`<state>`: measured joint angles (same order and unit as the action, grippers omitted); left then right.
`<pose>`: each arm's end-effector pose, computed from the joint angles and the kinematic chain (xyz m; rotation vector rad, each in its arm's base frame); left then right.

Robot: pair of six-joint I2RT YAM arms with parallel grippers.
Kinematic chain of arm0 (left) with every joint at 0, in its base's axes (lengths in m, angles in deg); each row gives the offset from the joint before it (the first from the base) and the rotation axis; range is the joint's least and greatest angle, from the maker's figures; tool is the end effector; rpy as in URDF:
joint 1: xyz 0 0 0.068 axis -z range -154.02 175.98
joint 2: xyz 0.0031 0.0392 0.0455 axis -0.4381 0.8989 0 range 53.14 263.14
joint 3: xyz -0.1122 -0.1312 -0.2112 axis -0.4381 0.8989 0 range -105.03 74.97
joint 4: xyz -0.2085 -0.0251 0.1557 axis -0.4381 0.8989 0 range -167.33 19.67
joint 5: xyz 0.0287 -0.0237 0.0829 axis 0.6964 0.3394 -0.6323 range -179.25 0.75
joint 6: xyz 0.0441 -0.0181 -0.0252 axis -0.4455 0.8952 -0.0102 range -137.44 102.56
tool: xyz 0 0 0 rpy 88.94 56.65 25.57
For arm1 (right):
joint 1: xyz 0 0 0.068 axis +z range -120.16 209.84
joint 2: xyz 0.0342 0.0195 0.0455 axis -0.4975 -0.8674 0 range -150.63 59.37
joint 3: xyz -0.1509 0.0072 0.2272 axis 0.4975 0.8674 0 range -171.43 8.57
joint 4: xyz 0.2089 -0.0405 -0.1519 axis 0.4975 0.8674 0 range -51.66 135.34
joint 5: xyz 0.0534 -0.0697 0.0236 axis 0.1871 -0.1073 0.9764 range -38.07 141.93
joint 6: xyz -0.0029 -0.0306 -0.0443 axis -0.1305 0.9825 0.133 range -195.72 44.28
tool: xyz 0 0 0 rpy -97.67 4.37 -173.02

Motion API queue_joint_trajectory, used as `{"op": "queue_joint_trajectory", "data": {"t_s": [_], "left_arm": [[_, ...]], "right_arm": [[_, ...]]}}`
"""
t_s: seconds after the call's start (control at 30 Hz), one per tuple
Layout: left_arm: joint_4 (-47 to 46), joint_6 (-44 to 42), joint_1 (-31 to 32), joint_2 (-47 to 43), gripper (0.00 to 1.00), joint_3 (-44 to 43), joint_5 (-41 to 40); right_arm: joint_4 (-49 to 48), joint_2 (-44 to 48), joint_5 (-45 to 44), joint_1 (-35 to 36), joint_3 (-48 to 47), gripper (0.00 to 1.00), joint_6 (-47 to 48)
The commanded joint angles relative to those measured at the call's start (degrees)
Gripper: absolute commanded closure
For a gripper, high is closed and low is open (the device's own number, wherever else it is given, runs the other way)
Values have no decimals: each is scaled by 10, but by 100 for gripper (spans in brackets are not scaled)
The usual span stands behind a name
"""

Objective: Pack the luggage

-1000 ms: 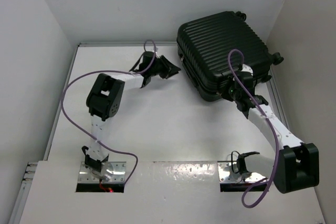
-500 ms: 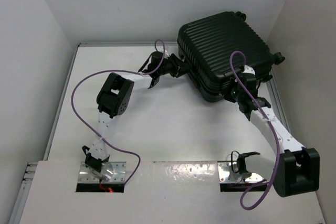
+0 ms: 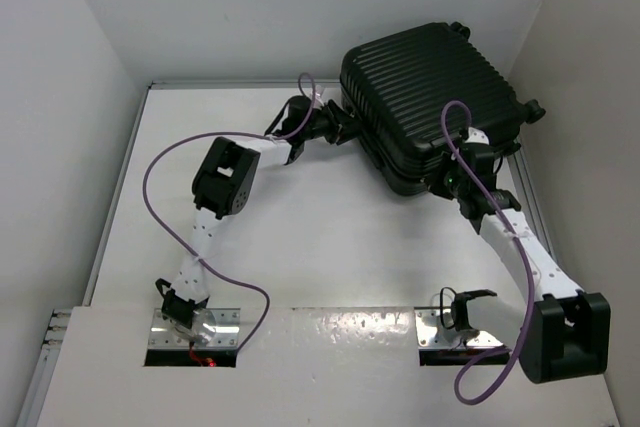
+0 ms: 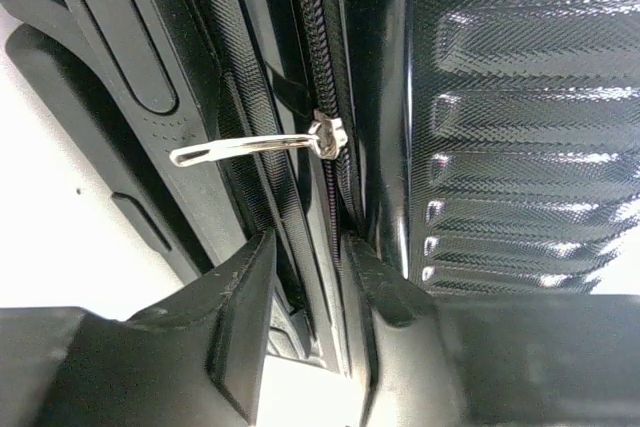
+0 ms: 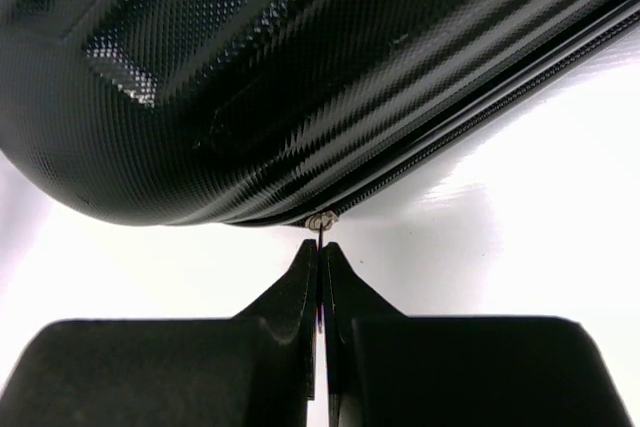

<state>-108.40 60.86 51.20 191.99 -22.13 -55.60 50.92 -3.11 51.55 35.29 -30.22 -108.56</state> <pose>0.4831 -0.2493 0.1496 -0.4576 2.0700 -1.7239 0.2338 0.0221 0.2394 0.5310 2.1636 0.3631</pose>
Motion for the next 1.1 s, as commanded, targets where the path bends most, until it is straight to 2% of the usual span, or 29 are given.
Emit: {"op": "queue_joint_trajectory", "data": {"t_s": [0.0, 0.03, 0.07, 0.3, 0.43, 0.5, 0.57, 0.77, 1.07], "left_arm": [[0, -30, -19, 18, 60, -7, -20], [0, -30, -27, 12, 51, 0, -14], [0, -35, -32, 12, 47, 0, -14], [21, -49, -32, 2, 47, -5, -7], [37, -62, -32, 21, 54, -37, -7], [37, -68, -38, 21, 56, -37, 2], [44, -68, -38, 15, 62, -16, 13], [50, -80, -38, 1, 62, 2, 13], [44, -63, -38, 39, 51, -62, 13]], "right_arm": [[-20, 38, 28, -9, -10, 100, 7], [-22, 38, 29, -11, -9, 100, 8], [-22, 39, 28, -11, -8, 100, 9], [-35, 28, 45, -15, -2, 100, -5], [-39, 21, 48, -15, -7, 100, 0], [-41, 19, 49, -15, -8, 100, 1], [-42, 17, 50, -15, -8, 100, -1], [-50, 10, 54, -17, -8, 100, -6], [-56, -8, 59, -15, -12, 100, -6]]}}
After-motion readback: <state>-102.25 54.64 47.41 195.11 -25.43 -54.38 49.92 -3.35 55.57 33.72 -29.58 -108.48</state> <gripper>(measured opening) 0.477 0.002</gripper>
